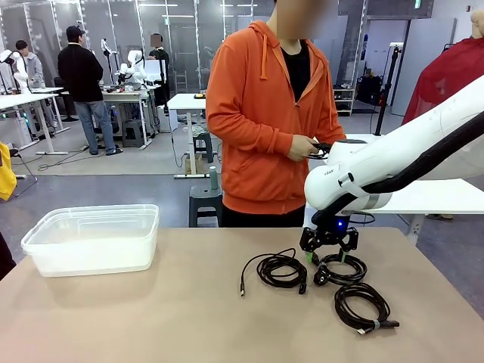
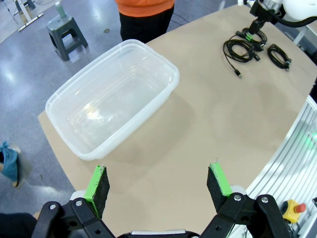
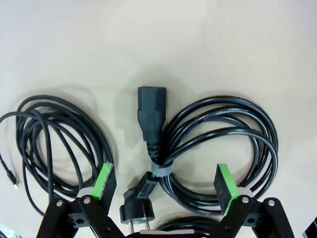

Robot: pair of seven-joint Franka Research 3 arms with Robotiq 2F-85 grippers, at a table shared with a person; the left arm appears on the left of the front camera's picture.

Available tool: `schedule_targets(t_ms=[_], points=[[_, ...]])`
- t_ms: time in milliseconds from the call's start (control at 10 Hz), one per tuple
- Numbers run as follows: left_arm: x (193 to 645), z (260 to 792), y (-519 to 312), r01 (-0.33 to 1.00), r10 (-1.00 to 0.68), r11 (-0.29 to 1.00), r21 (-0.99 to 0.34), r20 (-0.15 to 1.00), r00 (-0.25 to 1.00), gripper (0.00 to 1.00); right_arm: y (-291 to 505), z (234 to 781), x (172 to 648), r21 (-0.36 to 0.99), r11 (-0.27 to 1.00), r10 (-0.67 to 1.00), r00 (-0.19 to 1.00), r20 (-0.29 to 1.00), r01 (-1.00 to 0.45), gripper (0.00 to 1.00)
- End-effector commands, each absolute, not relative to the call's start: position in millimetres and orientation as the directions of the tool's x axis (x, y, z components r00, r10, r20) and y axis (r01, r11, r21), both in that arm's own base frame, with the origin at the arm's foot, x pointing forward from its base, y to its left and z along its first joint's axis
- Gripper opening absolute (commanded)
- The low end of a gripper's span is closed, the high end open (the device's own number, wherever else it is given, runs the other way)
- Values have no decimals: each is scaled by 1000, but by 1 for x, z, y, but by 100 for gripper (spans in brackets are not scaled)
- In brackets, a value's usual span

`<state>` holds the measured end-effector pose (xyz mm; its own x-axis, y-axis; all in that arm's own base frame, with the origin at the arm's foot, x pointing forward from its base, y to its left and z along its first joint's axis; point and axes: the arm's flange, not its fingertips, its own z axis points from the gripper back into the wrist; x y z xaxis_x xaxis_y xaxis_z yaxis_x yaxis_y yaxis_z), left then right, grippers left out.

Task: Organize and store the cables.
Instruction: Place the Power Cable into the Organizing box.

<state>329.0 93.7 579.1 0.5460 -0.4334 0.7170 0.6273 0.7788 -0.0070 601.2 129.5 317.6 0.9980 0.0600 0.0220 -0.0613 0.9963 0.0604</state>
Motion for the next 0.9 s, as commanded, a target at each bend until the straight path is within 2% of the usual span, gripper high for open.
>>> schedule_targets(t_ms=[0, 400, 700, 800], points=[[327, 578, 93, 638, -443, 770, -4, 716, 539, 100, 134, 311, 614, 22, 999, 23, 999, 41, -24, 100], [327, 578, 93, 638, -443, 770, -4, 716, 539, 100, 135, 301, 621, 17, 1000, 26, 1000, -3, -26, 100], [327, 578, 93, 638, -443, 770, -4, 716, 539, 100, 136, 298, 621, -2, 1000, 25, 999, -29, -25, 91], [327, 578, 93, 638, -443, 770, -4, 716, 539, 100, 137, 299, 621, -8, 1000, 30, 999, -24, -30, 83]])
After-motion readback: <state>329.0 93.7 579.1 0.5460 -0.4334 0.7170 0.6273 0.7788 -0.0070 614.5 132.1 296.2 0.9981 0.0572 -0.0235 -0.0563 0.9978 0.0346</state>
